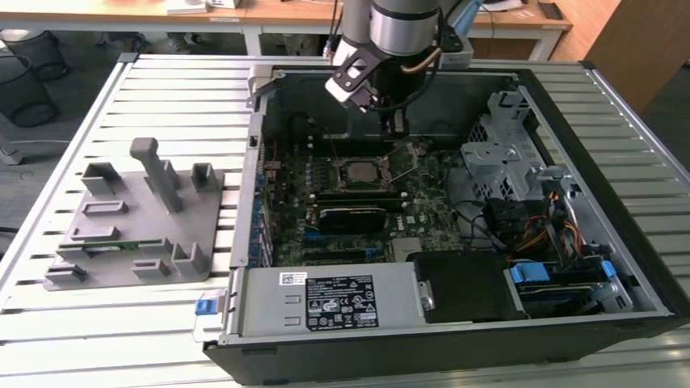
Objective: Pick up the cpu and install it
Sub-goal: 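Close the cpu cover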
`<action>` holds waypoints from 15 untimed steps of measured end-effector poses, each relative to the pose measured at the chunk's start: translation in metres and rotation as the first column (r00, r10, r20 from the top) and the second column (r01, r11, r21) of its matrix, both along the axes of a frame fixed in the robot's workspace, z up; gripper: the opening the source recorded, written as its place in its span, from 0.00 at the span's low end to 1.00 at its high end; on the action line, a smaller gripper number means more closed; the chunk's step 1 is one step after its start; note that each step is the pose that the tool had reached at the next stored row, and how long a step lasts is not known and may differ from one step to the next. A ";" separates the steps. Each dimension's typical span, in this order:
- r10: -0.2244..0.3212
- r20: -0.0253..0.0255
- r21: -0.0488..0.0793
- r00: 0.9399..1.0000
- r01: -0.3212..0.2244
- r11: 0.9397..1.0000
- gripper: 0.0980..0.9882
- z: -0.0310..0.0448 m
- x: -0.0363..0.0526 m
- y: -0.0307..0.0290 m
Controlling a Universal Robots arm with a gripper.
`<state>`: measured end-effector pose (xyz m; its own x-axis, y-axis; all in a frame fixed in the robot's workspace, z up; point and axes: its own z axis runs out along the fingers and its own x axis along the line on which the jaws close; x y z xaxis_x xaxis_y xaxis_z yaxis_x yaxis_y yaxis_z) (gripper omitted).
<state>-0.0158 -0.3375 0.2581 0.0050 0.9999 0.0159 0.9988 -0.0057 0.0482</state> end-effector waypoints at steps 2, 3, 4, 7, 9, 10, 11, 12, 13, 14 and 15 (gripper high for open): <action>0.000 0.000 0.000 1.000 0.000 1.000 0.01 0.0000 0.0012 0.0000; 0.000 0.000 0.000 1.000 0.000 1.000 0.01 0.0000 0.0018 0.0000; 0.000 0.000 0.000 1.000 0.000 1.000 0.01 0.0000 0.0024 0.0000; 0.000 0.000 0.000 1.000 0.000 1.000 0.01 0.0000 0.0046 0.0000; 0.000 0.000 0.000 1.000 0.000 1.000 0.01 0.0000 0.0061 0.0000; 0.000 0.000 0.000 1.000 0.000 1.000 0.01 0.0000 0.0068 0.0000; 0.000 0.000 0.000 1.000 0.000 1.000 0.01 0.0000 0.0074 0.0000; 0.000 0.000 0.000 1.000 0.000 1.000 0.01 0.0000 0.0080 0.0000; 0.000 0.000 0.000 1.000 0.000 1.000 0.01 0.0000 0.0086 0.0000; 0.000 0.000 0.000 1.000 0.000 1.000 0.01 0.0000 0.0093 0.0000; 0.000 0.000 0.000 1.000 0.000 1.000 0.01 0.0000 0.0101 0.0000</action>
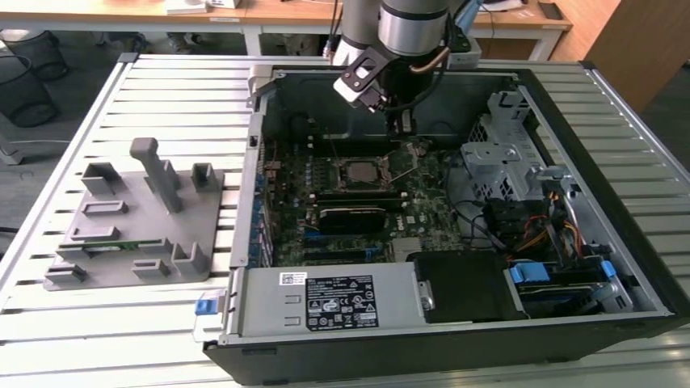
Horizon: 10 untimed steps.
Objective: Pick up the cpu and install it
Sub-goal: 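Close the cpu cover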
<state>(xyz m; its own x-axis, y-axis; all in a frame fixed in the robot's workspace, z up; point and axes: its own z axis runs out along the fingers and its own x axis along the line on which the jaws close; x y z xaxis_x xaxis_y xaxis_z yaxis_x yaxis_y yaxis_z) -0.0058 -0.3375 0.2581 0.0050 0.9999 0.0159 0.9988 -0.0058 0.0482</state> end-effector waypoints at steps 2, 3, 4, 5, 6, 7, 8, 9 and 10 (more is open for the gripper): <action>0.000 0.000 0.000 1.000 0.000 1.000 0.01 0.0000 0.0016 0.0000; 0.000 0.000 0.000 1.000 0.000 1.000 0.01 0.0000 0.0023 0.0000; 0.000 0.000 0.000 1.000 0.000 1.000 0.01 0.0000 0.0032 0.0000; 0.000 0.000 0.000 1.000 0.000 1.000 0.01 0.0000 0.0040 0.0000; 0.000 0.000 0.000 1.000 0.000 1.000 0.01 0.0000 0.0049 0.0000; 0.000 0.000 0.000 1.000 0.000 1.000 0.01 0.0000 0.0058 0.0000; 0.000 0.000 0.000 1.000 0.000 1.000 0.01 0.0000 0.0066 0.0000; 0.000 0.000 0.000 1.000 0.000 1.000 0.01 0.0000 0.0074 0.0000; 0.000 0.000 0.000 1.000 0.000 1.000 0.01 -0.0001 0.0083 0.0000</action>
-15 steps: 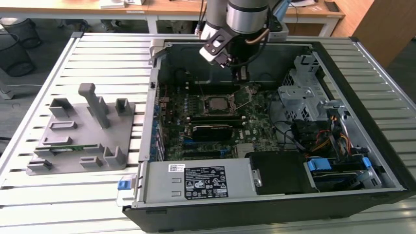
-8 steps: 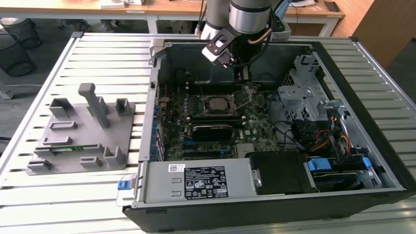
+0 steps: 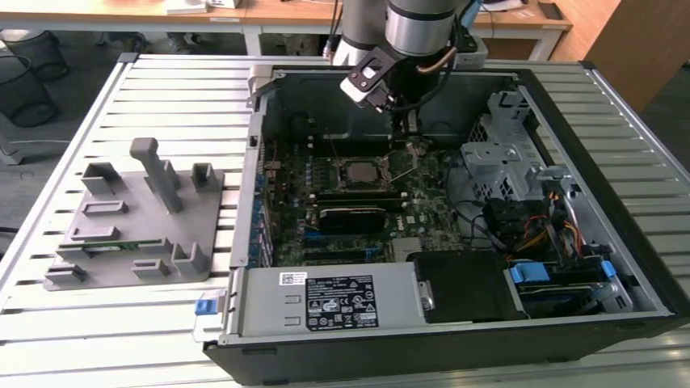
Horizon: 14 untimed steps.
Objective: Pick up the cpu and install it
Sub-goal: 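Close the cpu cover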
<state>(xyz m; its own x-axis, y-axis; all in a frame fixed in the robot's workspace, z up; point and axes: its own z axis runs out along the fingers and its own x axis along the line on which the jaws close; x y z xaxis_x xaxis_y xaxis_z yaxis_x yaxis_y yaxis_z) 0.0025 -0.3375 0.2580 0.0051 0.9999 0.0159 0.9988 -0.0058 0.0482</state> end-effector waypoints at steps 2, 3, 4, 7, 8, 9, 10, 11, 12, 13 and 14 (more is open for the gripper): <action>0.000 0.000 0.000 1.000 0.000 1.000 0.01 0.0000 0.0018 0.0000; 0.000 0.000 0.000 1.000 0.000 1.000 0.01 0.0000 0.0034 0.0000; 0.000 0.000 0.000 1.000 0.000 1.000 0.01 0.0000 0.0051 0.0000; 0.000 0.000 0.000 1.000 0.000 1.000 0.01 -0.0001 0.0084 0.0000; 0.000 0.000 0.000 1.000 0.000 1.000 0.01 -0.0001 0.0094 0.0000; 0.000 0.000 0.000 1.000 0.000 1.000 0.01 -0.0001 0.0102 0.0000; 0.000 0.000 0.000 1.000 0.000 1.000 0.01 -0.0001 0.0110 0.0000; 0.000 0.000 0.000 1.000 0.000 1.000 0.01 -0.0001 0.0117 0.0000; 0.000 0.000 0.000 1.000 0.000 1.000 0.01 -0.0001 0.0123 0.0000; 0.000 0.000 0.000 1.000 0.000 1.000 0.01 -0.0002 0.0129 0.0000; 0.000 0.000 0.000 1.000 0.000 1.000 0.01 -0.0002 0.0134 0.0000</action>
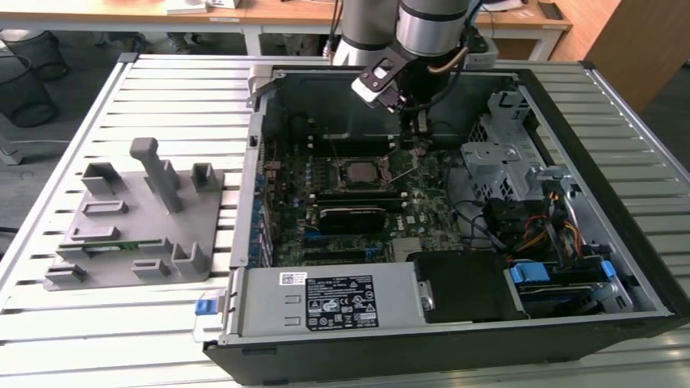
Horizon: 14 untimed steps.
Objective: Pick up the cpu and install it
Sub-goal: 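Close the cpu cover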
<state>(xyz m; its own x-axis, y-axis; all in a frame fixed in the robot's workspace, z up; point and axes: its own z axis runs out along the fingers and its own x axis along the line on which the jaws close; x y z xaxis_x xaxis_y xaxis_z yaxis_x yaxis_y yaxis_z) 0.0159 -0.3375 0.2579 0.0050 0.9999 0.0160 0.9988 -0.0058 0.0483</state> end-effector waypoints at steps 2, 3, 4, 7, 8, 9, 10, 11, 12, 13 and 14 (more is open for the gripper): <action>0.000 0.000 0.000 1.000 0.000 1.000 0.01 0.0000 0.0012 0.0000; 0.000 0.000 0.000 1.000 0.000 1.000 0.01 0.0000 0.0018 0.0000; 0.000 0.000 0.000 1.000 0.000 1.000 0.01 0.0000 0.0025 0.0000; 0.000 0.000 0.000 1.000 0.000 1.000 0.01 0.0000 0.0046 0.0000; 0.000 0.000 0.000 1.000 0.000 1.000 0.01 0.0000 0.0054 0.0000; 0.000 0.000 0.000 1.000 0.000 1.000 0.01 0.0000 0.0063 0.0000; 0.000 0.000 0.000 1.000 0.000 1.000 0.01 0.0000 0.0072 0.0000; 0.000 0.000 0.000 1.000 0.000 1.000 0.01 0.0000 0.0081 0.0000; 0.000 0.000 0.000 1.000 0.000 1.000 0.01 0.0000 0.0090 0.0000; 0.000 0.000 0.000 1.000 0.000 1.000 0.01 0.0000 0.0097 0.0000; 0.000 0.000 0.000 1.000 0.000 1.000 0.01 0.0000 0.0104 0.0000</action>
